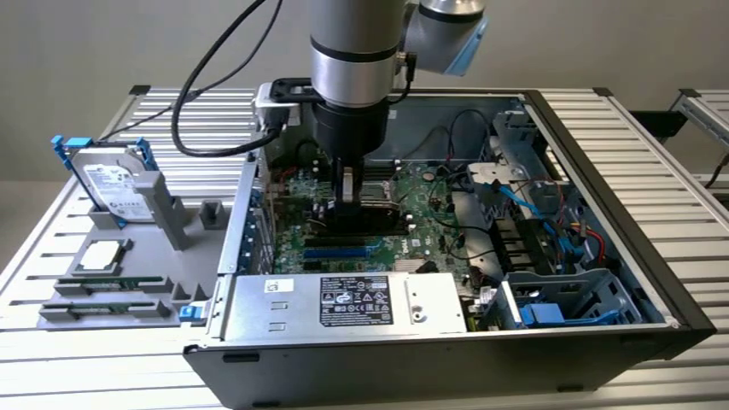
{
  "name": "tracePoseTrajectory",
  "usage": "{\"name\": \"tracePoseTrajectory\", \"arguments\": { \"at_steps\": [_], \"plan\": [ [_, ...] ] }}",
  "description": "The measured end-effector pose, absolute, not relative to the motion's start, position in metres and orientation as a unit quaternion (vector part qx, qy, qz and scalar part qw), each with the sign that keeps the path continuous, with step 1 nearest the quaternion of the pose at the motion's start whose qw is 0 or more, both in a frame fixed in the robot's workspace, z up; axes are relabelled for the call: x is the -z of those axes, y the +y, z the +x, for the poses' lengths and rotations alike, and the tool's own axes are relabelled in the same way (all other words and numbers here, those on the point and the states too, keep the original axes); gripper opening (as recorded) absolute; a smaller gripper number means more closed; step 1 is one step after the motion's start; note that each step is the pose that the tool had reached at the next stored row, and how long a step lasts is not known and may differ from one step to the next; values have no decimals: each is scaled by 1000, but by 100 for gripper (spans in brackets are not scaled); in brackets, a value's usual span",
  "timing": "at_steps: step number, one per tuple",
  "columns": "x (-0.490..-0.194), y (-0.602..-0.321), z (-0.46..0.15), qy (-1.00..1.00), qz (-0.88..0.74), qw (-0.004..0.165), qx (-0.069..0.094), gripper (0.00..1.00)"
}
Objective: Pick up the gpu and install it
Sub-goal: 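Insert the gpu into the slot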
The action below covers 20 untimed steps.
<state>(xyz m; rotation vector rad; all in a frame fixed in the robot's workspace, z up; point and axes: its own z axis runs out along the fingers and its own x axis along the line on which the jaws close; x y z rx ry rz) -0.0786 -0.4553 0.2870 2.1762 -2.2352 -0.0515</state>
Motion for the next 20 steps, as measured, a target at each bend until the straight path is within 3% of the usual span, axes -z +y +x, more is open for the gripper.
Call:
{"name": "tracePoseTrajectory", "arguments": {
  "at_steps": [20],
  "plan": [
    [-280, -460, -80, -718, 696, 11, 16, 27]
  ]
}}
